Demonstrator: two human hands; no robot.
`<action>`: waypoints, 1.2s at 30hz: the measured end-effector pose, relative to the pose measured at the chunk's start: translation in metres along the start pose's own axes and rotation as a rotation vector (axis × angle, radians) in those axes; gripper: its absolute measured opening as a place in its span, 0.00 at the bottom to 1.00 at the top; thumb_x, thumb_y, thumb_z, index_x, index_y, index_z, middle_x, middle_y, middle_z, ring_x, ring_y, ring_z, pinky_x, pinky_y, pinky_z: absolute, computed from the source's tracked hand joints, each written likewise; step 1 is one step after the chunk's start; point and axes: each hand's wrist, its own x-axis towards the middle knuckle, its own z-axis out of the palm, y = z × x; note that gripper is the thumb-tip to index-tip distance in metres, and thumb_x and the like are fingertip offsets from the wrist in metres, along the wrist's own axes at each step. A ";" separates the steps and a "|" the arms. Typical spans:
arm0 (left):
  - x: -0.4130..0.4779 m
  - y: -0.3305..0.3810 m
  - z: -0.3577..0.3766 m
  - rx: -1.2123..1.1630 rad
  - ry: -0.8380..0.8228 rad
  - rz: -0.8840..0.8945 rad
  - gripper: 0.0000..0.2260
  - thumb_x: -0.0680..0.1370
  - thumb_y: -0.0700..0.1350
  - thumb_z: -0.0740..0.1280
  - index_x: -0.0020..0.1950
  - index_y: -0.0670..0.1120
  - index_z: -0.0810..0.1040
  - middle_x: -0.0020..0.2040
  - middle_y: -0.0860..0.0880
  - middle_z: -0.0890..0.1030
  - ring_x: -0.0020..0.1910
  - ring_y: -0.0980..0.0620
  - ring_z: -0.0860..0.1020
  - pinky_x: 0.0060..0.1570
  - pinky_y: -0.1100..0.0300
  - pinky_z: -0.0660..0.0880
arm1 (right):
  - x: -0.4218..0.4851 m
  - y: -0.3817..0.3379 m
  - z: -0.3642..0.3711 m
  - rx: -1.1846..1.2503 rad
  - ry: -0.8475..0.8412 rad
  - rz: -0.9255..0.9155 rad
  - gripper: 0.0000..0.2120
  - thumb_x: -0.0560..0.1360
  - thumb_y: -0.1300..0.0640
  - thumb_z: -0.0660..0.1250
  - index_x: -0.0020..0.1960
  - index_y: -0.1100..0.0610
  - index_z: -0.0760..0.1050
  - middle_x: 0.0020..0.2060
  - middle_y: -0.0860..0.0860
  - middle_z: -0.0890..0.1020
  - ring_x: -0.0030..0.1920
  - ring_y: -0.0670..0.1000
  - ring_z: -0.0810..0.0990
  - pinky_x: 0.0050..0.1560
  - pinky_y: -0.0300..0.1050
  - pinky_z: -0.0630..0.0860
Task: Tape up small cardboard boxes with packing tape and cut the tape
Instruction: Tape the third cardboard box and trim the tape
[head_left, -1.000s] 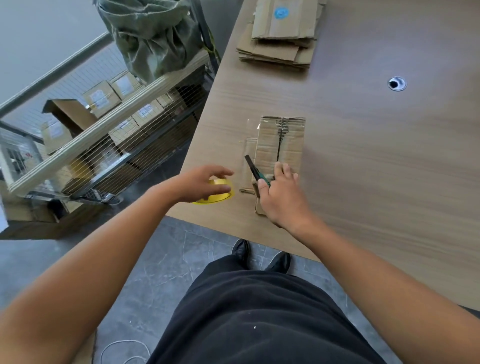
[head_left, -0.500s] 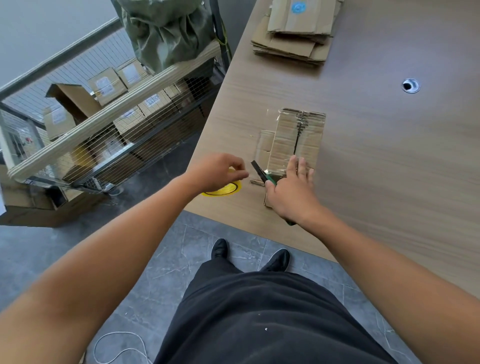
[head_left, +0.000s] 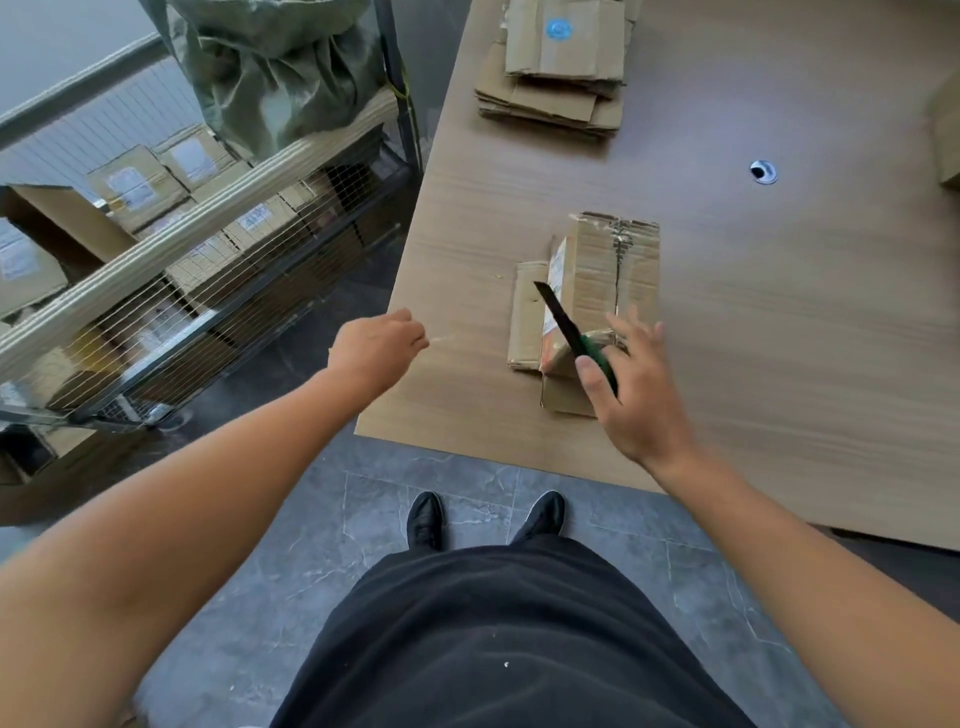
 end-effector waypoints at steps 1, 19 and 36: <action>-0.006 0.001 0.006 -0.010 -0.005 0.026 0.14 0.85 0.53 0.60 0.55 0.48 0.83 0.53 0.50 0.80 0.42 0.44 0.81 0.39 0.51 0.77 | -0.011 -0.006 0.006 -0.032 0.087 -0.067 0.24 0.83 0.44 0.55 0.55 0.60 0.82 0.68 0.57 0.75 0.78 0.58 0.60 0.80 0.58 0.44; -0.042 0.004 0.108 -0.091 -0.059 0.205 0.28 0.82 0.53 0.57 0.81 0.57 0.52 0.70 0.51 0.60 0.74 0.45 0.50 0.69 0.48 0.46 | -0.005 -0.021 0.197 -0.341 -0.103 0.334 0.25 0.82 0.52 0.63 0.76 0.59 0.64 0.67 0.58 0.69 0.62 0.62 0.68 0.63 0.57 0.67; 0.019 0.128 -0.009 -0.793 0.103 0.183 0.16 0.78 0.57 0.69 0.62 0.50 0.77 0.60 0.53 0.79 0.64 0.48 0.71 0.63 0.52 0.66 | -0.023 0.019 0.007 -0.090 0.305 0.227 0.25 0.82 0.53 0.58 0.76 0.63 0.65 0.74 0.59 0.68 0.77 0.57 0.62 0.77 0.48 0.56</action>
